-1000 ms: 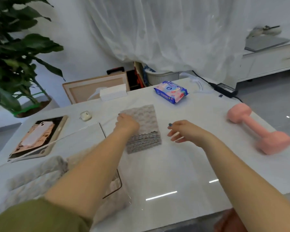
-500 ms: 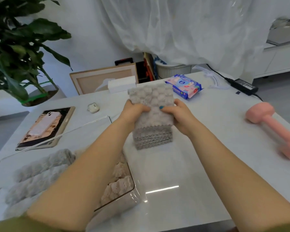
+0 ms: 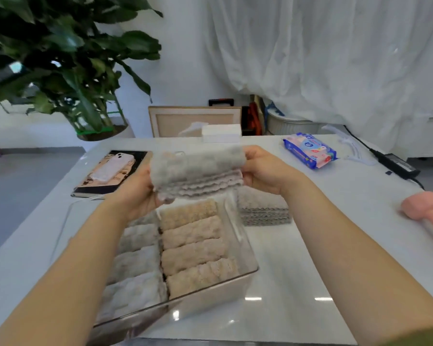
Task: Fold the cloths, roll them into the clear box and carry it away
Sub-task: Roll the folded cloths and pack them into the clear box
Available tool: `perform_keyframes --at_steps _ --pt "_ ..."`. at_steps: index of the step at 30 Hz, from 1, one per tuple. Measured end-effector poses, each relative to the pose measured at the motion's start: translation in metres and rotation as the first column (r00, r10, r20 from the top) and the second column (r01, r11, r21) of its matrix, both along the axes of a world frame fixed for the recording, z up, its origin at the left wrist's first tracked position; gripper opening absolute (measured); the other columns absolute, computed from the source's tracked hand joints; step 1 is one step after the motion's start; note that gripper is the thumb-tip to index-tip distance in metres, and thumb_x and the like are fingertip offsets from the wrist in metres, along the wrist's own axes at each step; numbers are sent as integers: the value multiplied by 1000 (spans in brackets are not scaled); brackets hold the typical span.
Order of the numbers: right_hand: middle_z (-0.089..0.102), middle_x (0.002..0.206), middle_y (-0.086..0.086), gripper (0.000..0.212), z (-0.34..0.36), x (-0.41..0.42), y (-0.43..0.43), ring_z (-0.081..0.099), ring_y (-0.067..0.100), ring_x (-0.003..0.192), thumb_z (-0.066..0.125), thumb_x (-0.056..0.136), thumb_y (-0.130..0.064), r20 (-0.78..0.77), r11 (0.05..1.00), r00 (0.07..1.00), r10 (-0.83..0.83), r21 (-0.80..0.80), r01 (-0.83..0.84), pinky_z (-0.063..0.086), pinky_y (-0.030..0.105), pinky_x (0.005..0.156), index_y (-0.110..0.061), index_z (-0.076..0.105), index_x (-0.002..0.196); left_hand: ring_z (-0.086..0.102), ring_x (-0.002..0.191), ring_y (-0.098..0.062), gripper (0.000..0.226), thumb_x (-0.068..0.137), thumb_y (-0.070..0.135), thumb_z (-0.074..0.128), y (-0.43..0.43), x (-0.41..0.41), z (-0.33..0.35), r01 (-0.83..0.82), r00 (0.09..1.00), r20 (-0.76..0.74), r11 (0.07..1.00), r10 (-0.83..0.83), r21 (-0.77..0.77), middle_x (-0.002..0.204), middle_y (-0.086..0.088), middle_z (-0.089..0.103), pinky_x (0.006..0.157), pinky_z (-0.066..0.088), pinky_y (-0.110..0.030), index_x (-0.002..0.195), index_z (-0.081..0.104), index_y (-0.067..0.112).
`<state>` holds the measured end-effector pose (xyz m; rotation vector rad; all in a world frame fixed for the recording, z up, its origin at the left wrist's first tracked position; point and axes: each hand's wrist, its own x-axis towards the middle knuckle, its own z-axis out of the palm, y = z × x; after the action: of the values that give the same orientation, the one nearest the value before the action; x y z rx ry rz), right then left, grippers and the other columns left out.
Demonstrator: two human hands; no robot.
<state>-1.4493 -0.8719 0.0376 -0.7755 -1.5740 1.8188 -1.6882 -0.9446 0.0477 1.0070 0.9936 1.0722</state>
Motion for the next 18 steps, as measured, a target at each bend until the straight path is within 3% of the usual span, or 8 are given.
perform_keyframes --at_steps 1,3,6,8,10,13,16,18 --pt "72 82 2 55 2 -9 -1 66 15 76 40 85 19 63 1000 998 15 21 -17 57 26 63 -19 77 76 62 60 -19 11 74 12 65 -1 -10 -8 47 999 -10 999 -47 3 78 -10 67 45 49 -23 82 70 17" --pt "71 86 6 63 1 -25 1 65 16 76 33 76 25 347 980 938 17 181 -85 54 24 60 -20 76 67 58 72 -24 46 79 -13 44 7 -28 -27 91 922 -383 993 -58 70 83 -10 64 53 43 -27 66 68 23" --pt "61 103 25 59 -5 -52 5 57 39 85 29 64 16 760 863 649 -39 353 -361 55 34 66 -19 76 72 54 80 -10 57 67 -22 30 20 -24 -49 272 517 -855 957 -55 103 89 -7 58 66 37 -18 62 61 26" --pt "66 100 21 52 -10 -72 5 58 34 76 33 67 12 904 818 424 -62 289 -497 51 35 68 -17 75 77 51 88 -14 48 72 -16 36 23 -18 -59 308 325 -941 951 -93 12 92 -1 51 73 40 -21 73 62 24" --pt "68 103 14 35 -15 -91 -2 59 27 79 42 77 4 976 805 213 -47 163 -571 47 32 67 -12 72 84 51 89 -18 38 77 -7 41 26 -13 -67 302 210 -957 944 -200 -132 92 0 51 77 42 -27 83 65 20" --pt "42 121 13 22 -41 -108 -6 52 28 82 43 92 -14 994 779 -5 -109 83 -621 44 34 71 -6 60 103 51 78 -21 13 86 18 49 26 -9 -76 245 200 -936 939 -291 -240 92 -4 50 69 41 -31 84 59 10" --pt "32 124 13 23 -63 -110 -7 50 31 86 44 96 -21 965 742 17 -262 212 -636 43 38 75 -10 53 114 49 82 -23 26 86 33 61 25 -5 -85 232 61 -981 958 -186 -168 104 -5 40 74 44 -35 98 52 12" --pt "32 121 14 11 -71 -106 -9 45 31 86 45 93 -13 929 689 96 -359 332 -645 38 38 69 -11 45 105 48 89 -25 24 86 20 64 22 -2 -88 234 -19 -995 967 -99 -100 111 -8 41 77 45 -34 103 48 14"
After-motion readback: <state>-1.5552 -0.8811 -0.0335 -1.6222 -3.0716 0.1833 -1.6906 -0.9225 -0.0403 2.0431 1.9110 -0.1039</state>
